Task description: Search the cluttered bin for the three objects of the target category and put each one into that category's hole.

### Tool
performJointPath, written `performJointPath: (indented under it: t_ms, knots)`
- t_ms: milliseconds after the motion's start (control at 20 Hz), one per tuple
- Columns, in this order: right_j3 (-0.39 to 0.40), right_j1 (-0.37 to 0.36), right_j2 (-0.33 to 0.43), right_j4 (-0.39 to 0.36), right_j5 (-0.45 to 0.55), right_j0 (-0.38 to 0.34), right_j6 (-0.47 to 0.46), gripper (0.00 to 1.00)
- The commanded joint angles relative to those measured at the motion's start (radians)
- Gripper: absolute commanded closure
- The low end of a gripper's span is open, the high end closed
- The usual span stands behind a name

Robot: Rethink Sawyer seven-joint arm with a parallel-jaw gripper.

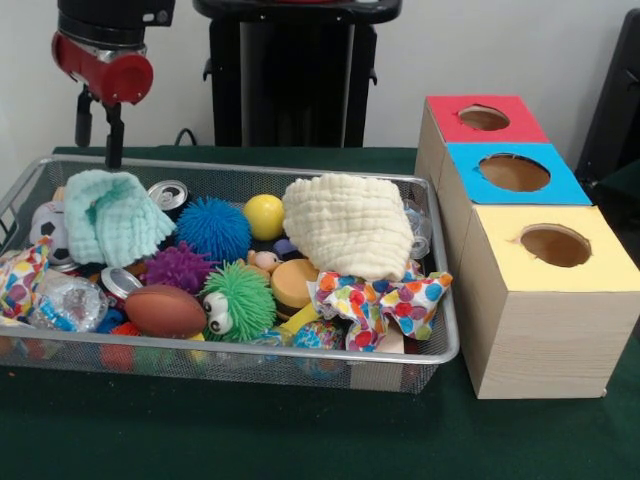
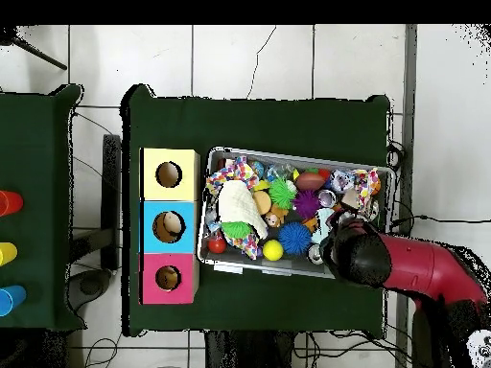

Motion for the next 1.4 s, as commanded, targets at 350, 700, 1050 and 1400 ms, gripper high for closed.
performJointPath:
  t_ms: [350, 700, 1050, 1400]
  knots:
    - [0.015, 0.038, 0.120, 0.018, 0.046, 0.050, -0.086, 0.00]
    - [-0.006, 0.112, 0.115, 0.000, -0.009, 0.075, -0.050, 0.00]
    - [-0.032, 0.179, 0.060, -0.004, -0.080, 0.143, 0.048, 0.00]
    - [-0.063, 0.268, 0.039, 0.022, -0.131, 0.180, 0.091, 0.00]
